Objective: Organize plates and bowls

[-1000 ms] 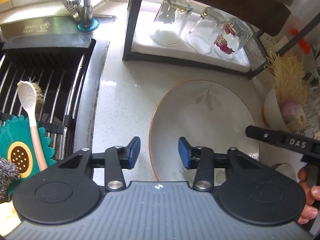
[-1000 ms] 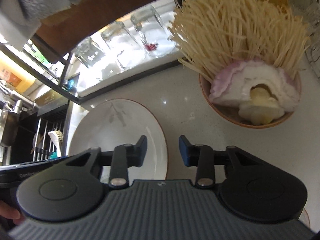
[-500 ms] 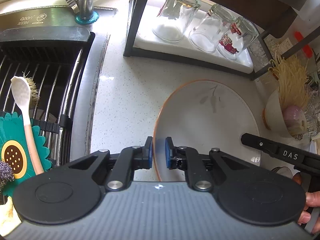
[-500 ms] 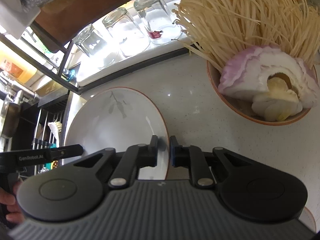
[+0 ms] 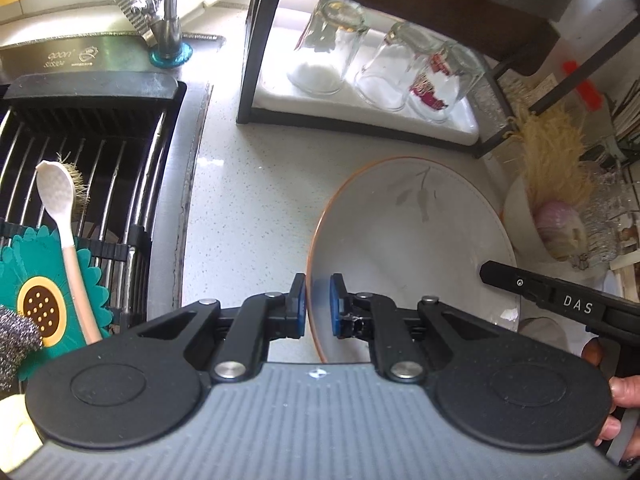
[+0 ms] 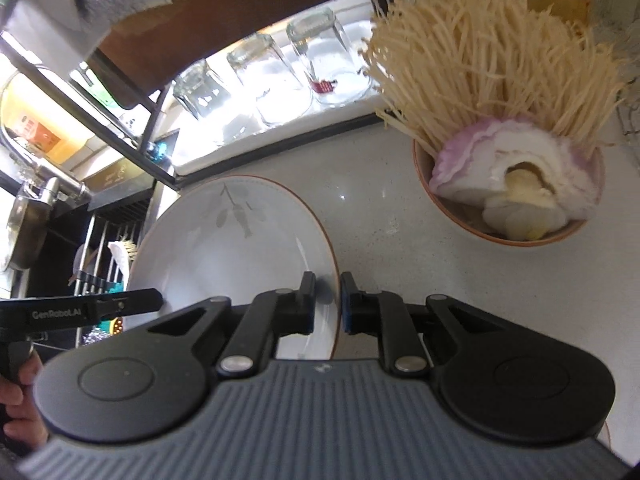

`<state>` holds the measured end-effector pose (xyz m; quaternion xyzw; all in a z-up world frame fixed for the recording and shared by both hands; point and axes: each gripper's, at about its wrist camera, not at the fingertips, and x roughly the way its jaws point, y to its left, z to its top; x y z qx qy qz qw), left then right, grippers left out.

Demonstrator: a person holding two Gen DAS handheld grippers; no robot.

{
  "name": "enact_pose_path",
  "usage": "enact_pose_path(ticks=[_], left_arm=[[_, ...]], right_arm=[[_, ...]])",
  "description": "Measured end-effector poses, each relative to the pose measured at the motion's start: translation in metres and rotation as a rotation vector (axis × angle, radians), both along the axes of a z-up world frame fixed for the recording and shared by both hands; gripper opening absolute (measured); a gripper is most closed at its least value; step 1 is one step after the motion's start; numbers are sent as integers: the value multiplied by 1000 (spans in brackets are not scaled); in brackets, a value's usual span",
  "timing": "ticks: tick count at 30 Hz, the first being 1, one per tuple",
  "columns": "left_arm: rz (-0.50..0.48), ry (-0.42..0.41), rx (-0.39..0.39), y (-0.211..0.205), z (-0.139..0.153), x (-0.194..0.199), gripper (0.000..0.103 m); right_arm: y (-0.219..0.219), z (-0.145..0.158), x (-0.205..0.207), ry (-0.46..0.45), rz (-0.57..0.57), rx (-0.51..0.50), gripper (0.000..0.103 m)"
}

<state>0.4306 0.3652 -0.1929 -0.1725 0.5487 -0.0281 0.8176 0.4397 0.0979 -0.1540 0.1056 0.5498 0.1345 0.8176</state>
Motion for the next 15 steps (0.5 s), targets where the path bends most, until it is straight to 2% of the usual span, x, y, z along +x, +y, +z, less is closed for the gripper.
enact_pose_path(ticks=[15], left_arm=[[-82,-107,-2,-18,80,-29,13]], right_arm=[[-20,76,-45,-157,-63,17,15]])
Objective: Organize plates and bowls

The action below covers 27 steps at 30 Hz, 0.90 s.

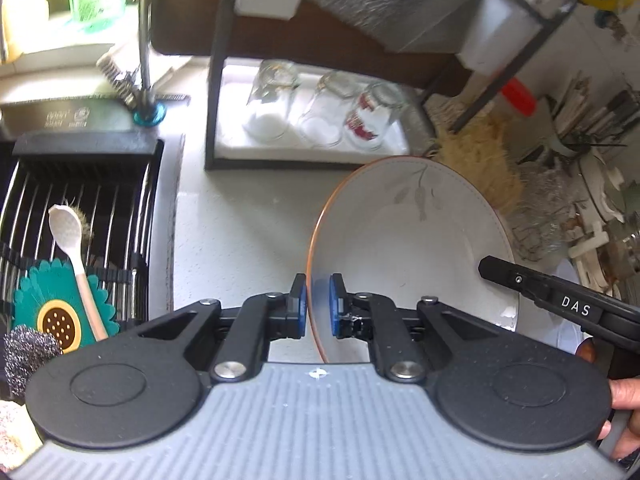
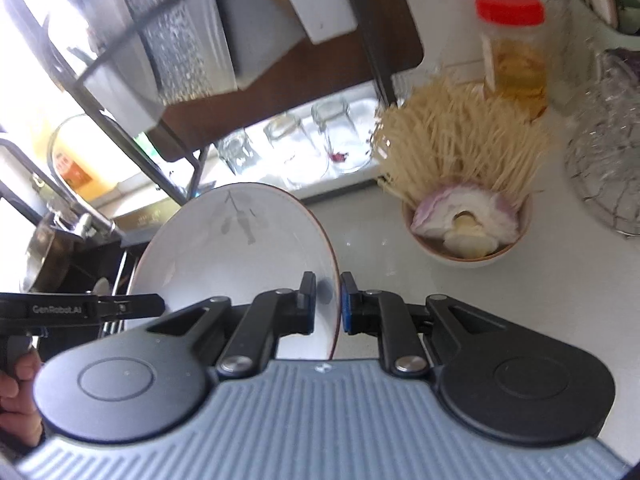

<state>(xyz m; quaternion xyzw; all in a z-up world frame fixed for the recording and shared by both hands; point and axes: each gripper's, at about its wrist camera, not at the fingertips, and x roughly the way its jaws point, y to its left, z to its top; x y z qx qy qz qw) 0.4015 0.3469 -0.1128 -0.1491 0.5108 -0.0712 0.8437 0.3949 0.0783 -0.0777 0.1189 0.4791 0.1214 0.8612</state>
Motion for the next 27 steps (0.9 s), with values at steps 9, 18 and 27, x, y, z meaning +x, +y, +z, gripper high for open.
enact_pose_path(ticks=[9,18,27], left_arm=[[-55,-35,-32,-23,21,-14,13],[-124,-39,-46,-57,20,-25,13],[-195,-24,-39,-89,6,-31,13]], right_arm=[[-23,29,-27,-64,-60,11,15],[-52,34,-56,-72,-128,-18,15],[-79,29,-79,-52,-168,-31,15]])
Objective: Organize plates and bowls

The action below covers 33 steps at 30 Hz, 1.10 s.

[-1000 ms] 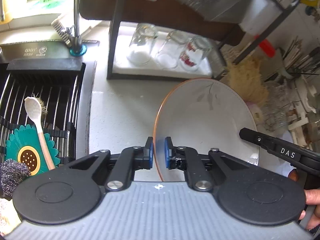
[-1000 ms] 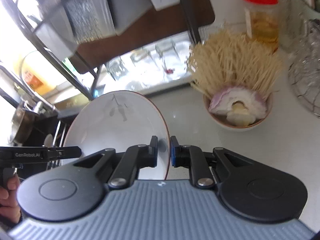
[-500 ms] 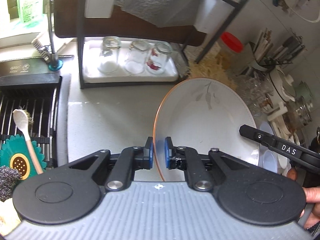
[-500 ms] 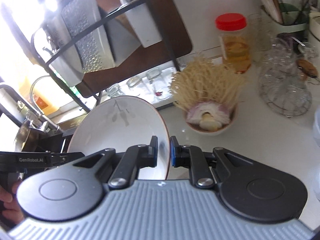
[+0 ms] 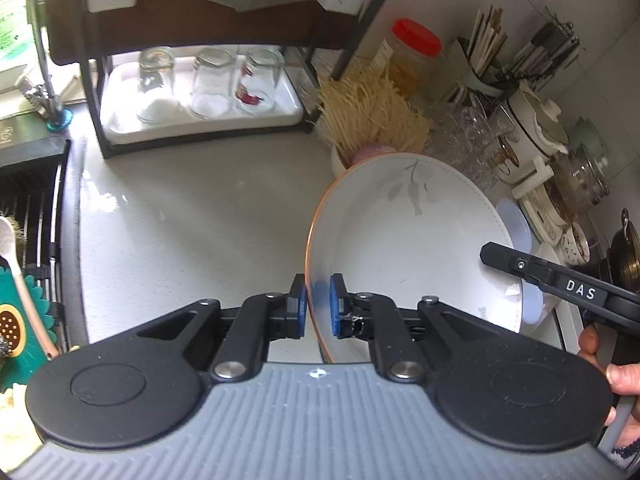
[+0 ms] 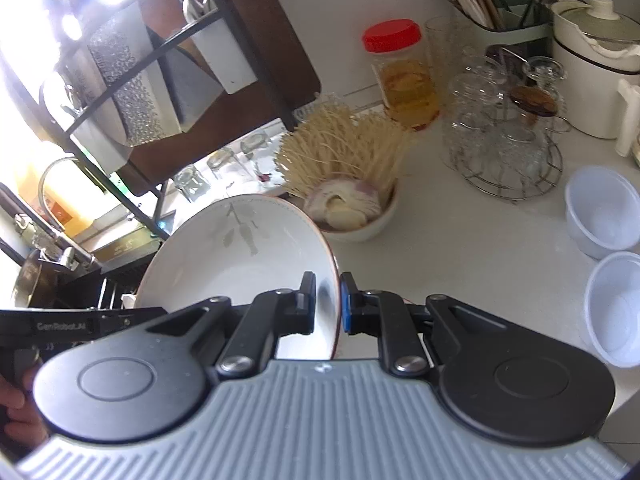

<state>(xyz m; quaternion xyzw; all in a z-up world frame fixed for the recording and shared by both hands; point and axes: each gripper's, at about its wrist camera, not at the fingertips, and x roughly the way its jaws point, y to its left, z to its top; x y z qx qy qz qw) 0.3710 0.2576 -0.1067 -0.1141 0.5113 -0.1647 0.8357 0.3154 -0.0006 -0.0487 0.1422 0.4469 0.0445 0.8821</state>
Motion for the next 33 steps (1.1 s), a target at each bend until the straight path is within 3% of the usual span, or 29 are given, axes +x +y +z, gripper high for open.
enact_pose_path(ticks=[7,16,22,29,33], left_arm=[[-19,31,11,-25,-22,1,13],[-44,163,15,-49,-67,8,15],[-79,207,25,-65,-83,9,15],[-98,230,68,-82,-94,18,15],[-94,229,100,-86,-97,20,15]], right_arm=[[-18,-19,-11,51,-41,-10,15],[-34,-46,-23,137,-96,-38,15],[-45,-56,-30,159,-134,-49,15],[-49,-65,-33,156,-148,-77,15],[-49,-60,-31,99,-113,-58,14]])
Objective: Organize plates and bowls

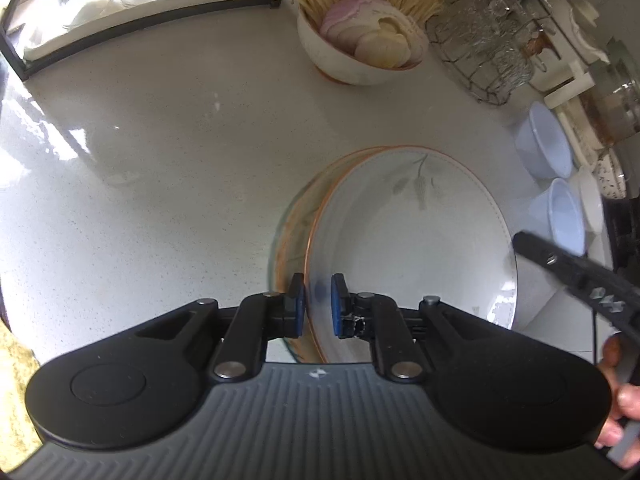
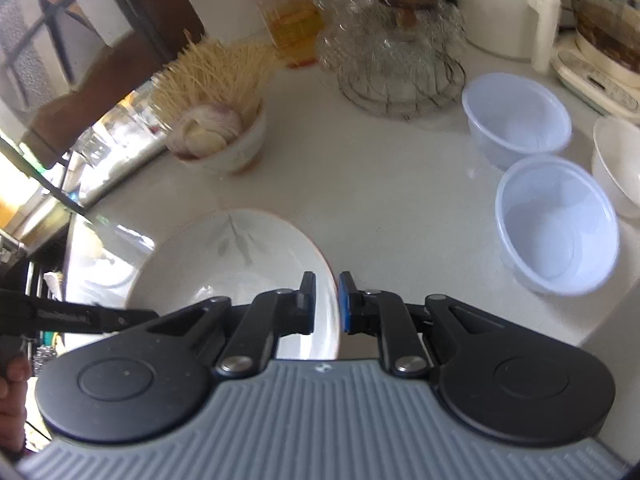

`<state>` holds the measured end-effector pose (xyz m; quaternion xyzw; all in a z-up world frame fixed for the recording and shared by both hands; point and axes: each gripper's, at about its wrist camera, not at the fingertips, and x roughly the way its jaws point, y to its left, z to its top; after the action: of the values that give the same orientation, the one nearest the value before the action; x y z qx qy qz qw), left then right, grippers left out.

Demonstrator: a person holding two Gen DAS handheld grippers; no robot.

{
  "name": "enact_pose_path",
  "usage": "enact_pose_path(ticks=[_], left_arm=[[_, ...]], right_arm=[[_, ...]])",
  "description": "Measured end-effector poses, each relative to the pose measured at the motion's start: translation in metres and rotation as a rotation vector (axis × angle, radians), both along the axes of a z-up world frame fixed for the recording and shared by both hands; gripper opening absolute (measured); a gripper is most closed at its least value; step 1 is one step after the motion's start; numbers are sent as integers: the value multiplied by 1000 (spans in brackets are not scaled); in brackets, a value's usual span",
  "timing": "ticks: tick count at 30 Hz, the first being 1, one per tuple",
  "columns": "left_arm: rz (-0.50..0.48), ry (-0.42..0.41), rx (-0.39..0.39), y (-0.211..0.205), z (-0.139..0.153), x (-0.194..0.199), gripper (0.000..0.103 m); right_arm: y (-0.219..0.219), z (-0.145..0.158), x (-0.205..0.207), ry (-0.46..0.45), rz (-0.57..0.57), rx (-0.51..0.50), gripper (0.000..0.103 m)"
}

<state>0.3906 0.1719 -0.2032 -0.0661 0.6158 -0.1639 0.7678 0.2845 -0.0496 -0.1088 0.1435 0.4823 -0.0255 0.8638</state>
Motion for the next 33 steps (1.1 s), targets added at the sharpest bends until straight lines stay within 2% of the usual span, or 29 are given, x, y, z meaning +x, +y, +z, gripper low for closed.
enact_pose_path(ticks=[2,5,12,13,16,20,26,33], left_arm=[[16,14,-18,2,-1,3,15],[29,13,-20,4,0,4,15],[26,17,-25,11,7,2,15],[25,8,-16,12,11,1,15],[12,-37,28,11,21,-3,24],[20,-65,-13,19,33,-6,25],[21,-178,-48,25,72,-14,25],[15,-319,-100,27,122,-31,25]], right_arm=[[5,0,5,6,20,-35,14],[2,-3,7,5,5,8,14],[0,-13,5,37,-7,3,14],[0,-15,5,42,-10,0,14],[0,-18,4,49,-25,12,14],[3,-17,4,51,-37,3,14],[8,7,2,-10,-31,-11,14],[19,55,-9,-115,-41,-10,14]])
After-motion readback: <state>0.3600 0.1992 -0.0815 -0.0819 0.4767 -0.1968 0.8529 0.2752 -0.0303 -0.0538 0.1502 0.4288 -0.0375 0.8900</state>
